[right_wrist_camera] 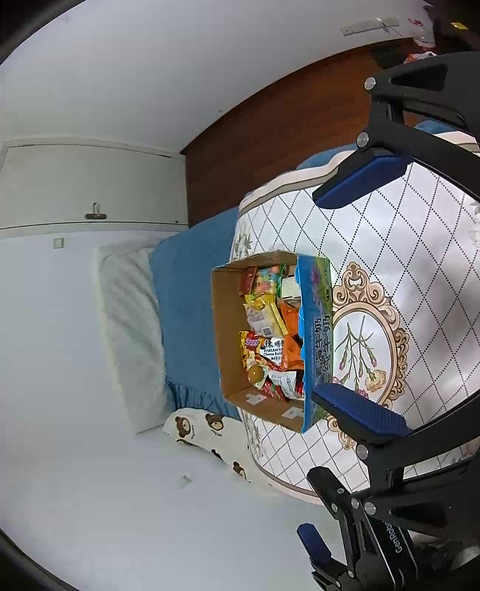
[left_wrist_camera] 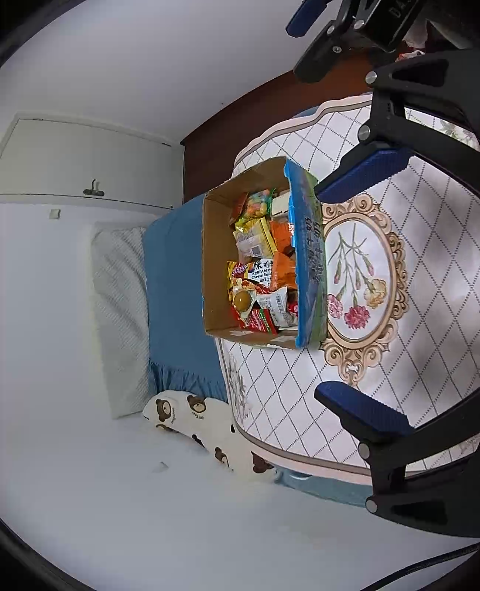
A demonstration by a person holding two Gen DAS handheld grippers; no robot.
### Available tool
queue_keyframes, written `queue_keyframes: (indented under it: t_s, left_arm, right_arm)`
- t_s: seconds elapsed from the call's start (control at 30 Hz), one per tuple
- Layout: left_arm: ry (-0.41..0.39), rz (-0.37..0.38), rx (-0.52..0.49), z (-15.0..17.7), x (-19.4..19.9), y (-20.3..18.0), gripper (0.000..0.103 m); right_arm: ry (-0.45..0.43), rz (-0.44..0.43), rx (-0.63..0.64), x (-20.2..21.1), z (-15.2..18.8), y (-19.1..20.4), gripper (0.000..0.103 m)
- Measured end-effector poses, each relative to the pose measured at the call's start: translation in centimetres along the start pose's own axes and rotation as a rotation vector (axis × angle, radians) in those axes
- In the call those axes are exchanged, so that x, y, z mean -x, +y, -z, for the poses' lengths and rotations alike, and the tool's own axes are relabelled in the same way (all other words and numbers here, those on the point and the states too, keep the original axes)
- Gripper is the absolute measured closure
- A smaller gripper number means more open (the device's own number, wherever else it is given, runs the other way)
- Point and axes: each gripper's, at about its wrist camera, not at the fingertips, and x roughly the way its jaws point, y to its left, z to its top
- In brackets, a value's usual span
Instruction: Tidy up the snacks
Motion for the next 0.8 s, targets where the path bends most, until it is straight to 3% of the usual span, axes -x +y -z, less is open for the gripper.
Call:
queue_keyframes:
  t_s: [0.17,0.37,0.8]
  left_arm:
    - [-0.013,0.007,0.026,0.6,1.8,0.6,0.004]
    - [-0.038,-0.012,0.035,0.7,2.2,1.0,0.004]
    - [-0.056,-0.033,0.075,-1.4,-2.9,1.0,0.000]
  right_arm:
    - [-0.032,0.015,0.027,2.7,0.4,0.5,0.005]
    - [-0.048,0.033,0.029,3.3,0.2,0.4,0.003]
    - [-0.007,0.067,0.009,-4.1,-1.6,-0.4,0.002]
